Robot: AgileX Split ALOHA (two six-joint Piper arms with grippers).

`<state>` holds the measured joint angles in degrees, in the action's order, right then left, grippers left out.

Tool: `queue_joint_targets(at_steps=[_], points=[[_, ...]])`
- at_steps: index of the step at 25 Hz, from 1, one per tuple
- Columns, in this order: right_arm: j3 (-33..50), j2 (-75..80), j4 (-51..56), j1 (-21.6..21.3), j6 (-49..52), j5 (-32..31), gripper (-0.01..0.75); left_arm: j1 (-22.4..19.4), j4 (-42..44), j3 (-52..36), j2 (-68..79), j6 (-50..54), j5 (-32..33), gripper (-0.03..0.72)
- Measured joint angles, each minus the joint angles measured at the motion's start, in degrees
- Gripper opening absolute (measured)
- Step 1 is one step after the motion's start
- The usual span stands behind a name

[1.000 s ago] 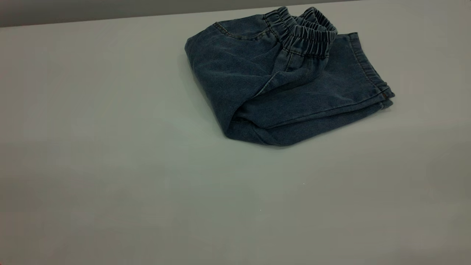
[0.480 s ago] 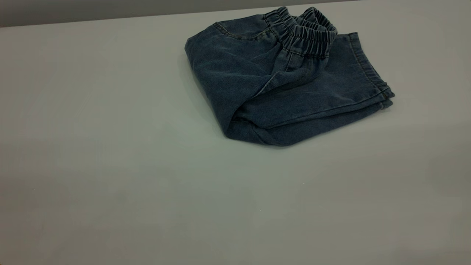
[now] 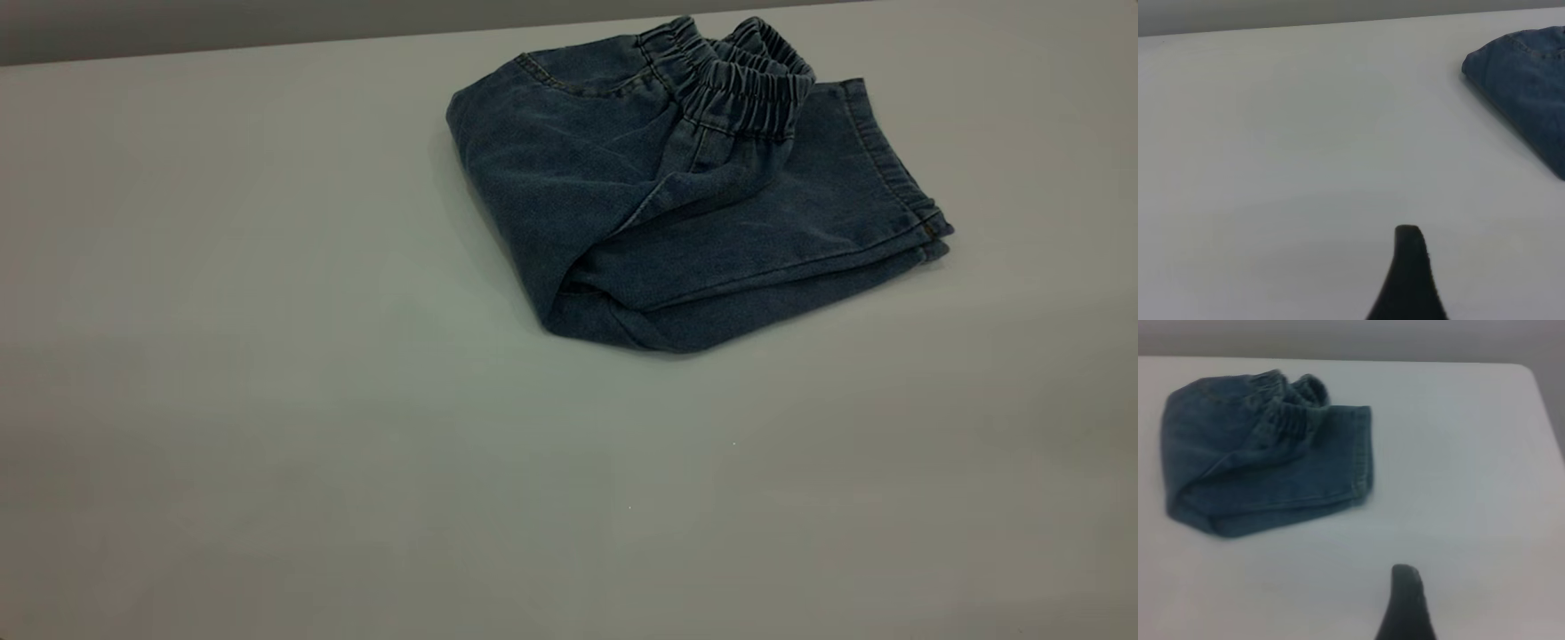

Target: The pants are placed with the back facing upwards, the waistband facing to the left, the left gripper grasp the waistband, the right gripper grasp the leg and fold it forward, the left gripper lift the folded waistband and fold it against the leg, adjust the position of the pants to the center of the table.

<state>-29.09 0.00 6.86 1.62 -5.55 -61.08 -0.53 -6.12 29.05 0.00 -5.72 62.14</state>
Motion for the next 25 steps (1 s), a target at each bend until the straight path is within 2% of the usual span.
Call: queue_joint_targets(at_steps=[6, 25], points=[[0.0, 0.0, -1.47, 4.65, 1.5, 0.0, 0.461, 0.0, 0.0, 0.0, 0.0, 0.0, 0.0, 0.509], [0.04, 0.0, -2.33, 4.66, 2.44, 0.1, 0.461, 0.0, 0.0, 0.0, 0.0, 0.0, 0.0, 0.509]])
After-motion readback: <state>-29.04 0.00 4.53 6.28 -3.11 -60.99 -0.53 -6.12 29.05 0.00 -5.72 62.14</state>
